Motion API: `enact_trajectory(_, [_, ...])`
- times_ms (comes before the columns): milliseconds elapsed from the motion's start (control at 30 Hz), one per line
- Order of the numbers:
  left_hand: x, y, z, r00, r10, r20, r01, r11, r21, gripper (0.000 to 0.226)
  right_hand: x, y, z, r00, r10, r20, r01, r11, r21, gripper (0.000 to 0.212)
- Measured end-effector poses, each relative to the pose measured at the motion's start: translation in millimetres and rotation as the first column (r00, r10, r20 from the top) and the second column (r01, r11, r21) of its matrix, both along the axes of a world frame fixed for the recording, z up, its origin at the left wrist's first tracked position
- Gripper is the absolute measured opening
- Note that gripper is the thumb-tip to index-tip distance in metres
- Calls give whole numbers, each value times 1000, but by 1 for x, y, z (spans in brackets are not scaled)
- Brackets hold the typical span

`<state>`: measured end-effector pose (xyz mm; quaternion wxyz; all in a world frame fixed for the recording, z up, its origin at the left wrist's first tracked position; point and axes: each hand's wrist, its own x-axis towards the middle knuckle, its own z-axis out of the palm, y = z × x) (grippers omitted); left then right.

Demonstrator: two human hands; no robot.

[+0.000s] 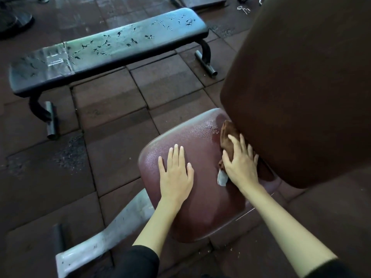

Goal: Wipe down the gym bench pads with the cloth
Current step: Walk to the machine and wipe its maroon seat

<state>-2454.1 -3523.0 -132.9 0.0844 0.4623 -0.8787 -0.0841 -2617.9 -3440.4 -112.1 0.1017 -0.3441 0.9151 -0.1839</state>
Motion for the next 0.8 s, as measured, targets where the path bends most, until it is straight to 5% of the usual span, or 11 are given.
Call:
enact_trajectory(500, [-1,2,0,1000,7,-26,-6,1000,30,58,-26,-70,0,965,232,125,-219,970,-106,63])
enact_trajectory(800, [2,3,0,997,56,-62,-55,998,18,59,-6,-42,1,822,560,106,-537,823,-185,62])
